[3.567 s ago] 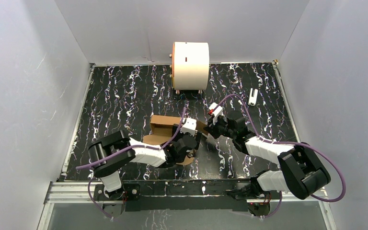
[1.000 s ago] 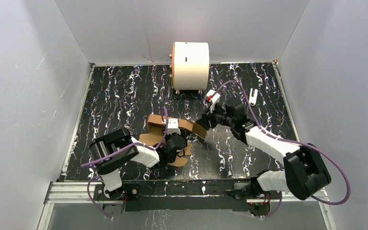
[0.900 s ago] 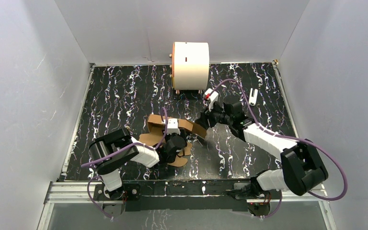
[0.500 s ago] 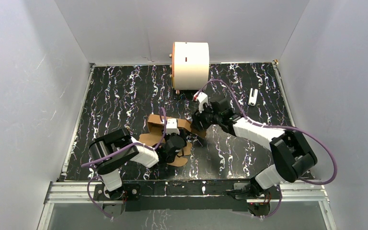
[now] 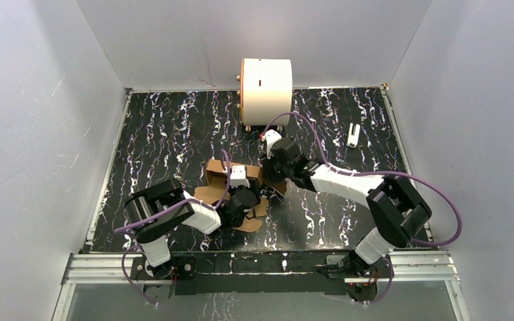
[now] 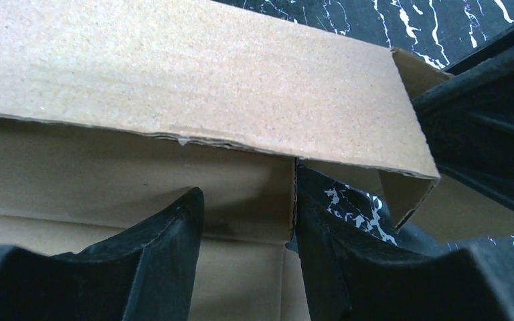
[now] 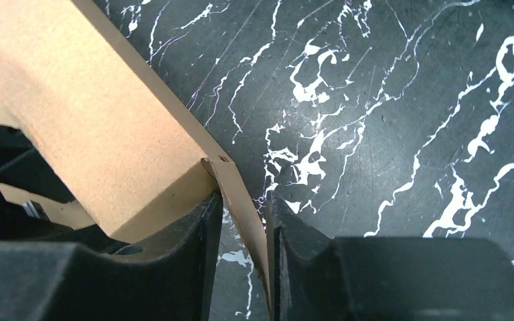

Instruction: Fold the paper box

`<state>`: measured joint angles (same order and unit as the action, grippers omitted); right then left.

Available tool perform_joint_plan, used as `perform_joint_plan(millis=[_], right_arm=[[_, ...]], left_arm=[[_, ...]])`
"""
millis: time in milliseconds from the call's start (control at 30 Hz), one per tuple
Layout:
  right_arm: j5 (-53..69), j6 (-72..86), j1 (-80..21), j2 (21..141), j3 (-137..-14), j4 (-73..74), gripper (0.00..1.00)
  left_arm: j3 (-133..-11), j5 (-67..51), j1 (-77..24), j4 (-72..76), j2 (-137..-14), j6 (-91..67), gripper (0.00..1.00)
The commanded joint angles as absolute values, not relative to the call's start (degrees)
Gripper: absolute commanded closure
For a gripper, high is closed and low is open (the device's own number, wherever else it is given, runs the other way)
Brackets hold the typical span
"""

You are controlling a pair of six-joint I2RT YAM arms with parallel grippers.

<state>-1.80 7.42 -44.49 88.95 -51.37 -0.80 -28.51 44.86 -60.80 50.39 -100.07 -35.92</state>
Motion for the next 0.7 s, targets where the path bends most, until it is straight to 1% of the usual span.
perform_joint_plan(millis=[0,100,200,233,367,467,567,667], right_arm=[[-10.6,17.1,-46.6,90.1,-55.5,0.7,0.64],[-13.7,20.9,-47.3,90.9,-56.3,2.4,0.68],[-15.2,22.2,-47.5,91.0,-56.1,2.0,0.79],[-15.7,22.2,-47.5,91.1,-56.1,1.6,0.80],[-17.1,22.4,-47.5,90.9,-56.3,1.2,0.83],[-16.3,19.4,-47.5,91.6,-57.3,1.1,0.85],[-16.0,17.1,-47.5,92.5,-58.1,3.0,0.87],[-14.8,15.3,-47.5,92.0,-56.9,1.0,0.89]], left_arm=[[-27.2,43.7,-60.3,50.1,-101.2,-37.6,0.51],[-27.0,43.1,-60.3,50.8,-101.0,-37.7,0.51],[-26.6,42.5,-60.3,51.1,-99.3,-37.6,0.51],[-26.3,42.4,-60.3,51.2,-98.4,-37.6,0.51],[-24.8,42.0,-60.3,51.2,-94.9,-37.7,0.50],[-23.2,40.3,-60.3,51.1,-91.3,-38.1,0.49],[-21.4,38.5,-60.2,49.6,-85.0,-37.4,0.47],[-20.5,38.9,-60.0,43.6,-77.5,-37.7,0.46]])
